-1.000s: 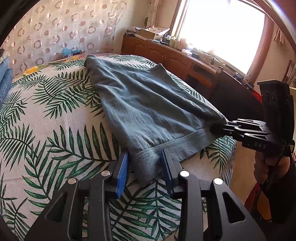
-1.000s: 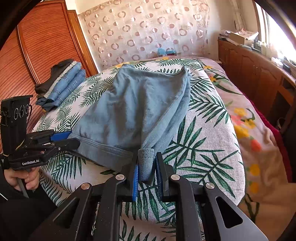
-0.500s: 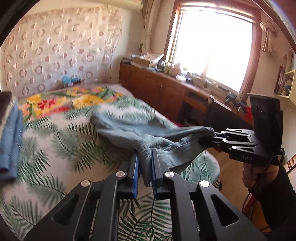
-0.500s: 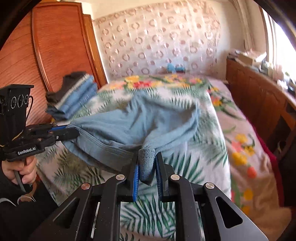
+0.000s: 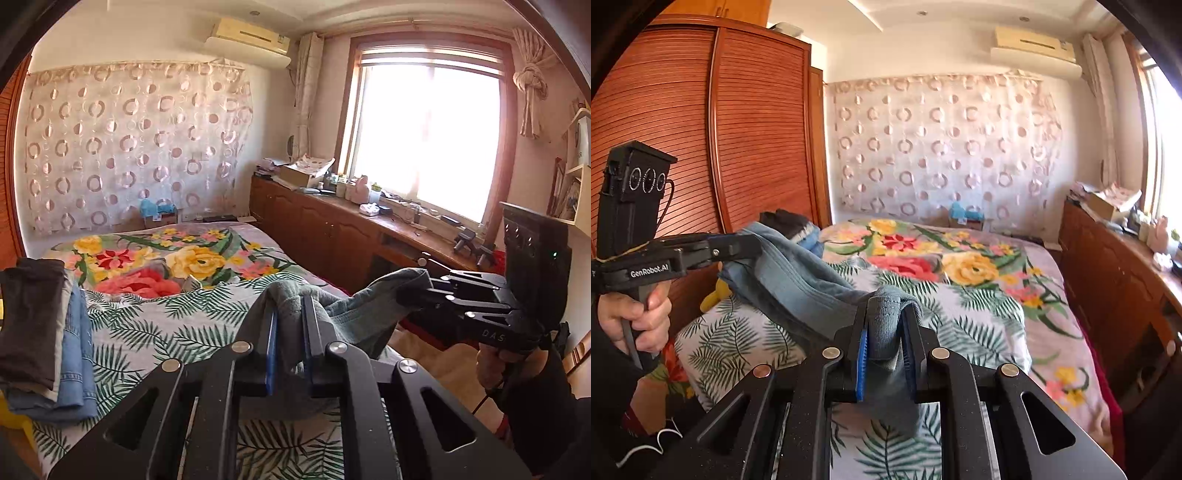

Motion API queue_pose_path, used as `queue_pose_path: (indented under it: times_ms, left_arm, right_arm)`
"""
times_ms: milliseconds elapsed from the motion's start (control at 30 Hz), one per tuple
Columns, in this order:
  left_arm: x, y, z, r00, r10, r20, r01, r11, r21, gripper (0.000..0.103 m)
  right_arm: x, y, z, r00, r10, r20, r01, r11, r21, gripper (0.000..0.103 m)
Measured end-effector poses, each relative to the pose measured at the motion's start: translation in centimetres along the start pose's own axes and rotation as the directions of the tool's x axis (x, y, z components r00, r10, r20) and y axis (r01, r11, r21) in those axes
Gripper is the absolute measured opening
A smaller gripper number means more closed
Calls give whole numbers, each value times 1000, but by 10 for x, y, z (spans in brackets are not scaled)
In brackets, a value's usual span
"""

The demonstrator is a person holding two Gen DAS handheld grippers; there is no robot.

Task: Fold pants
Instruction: 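Lift the grey-blue shorts off the bed with both tools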

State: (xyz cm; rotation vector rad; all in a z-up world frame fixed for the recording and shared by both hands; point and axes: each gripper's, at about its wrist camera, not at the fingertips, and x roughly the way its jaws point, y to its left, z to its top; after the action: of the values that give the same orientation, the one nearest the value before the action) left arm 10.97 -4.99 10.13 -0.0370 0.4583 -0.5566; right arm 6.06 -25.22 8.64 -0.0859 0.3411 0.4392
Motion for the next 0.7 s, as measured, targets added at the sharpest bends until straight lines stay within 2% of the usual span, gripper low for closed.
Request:
queue_pose_path:
  times_ms: [200,300,467,600,700]
  left_arm:
    - [37,46,11,1000,14,-23,-15,998,-62,12]
    - [50,61,30,999,31,-15,-32,996,-79,12]
    - [53,82,72,998,39,42,-35,994,-100,12]
    - [43,83,93,994,76,82,-73,996,-50,12]
    - [39,82,84,992,99,76,-97,995,-25,12]
  right_arm:
    - [47,-14,8,1000,13,-22,-13,1000,-18,16]
    - [75,-25,23,1000,8,-29,-9,1000,-27,16]
    - [113,-32,66,1000,-24,-6,23,998,-62,16]
    - [122,-28,89,998,-23,58,27,998,-62,16]
    - [120,-23,91,996,-16,83,21,998,-62,16]
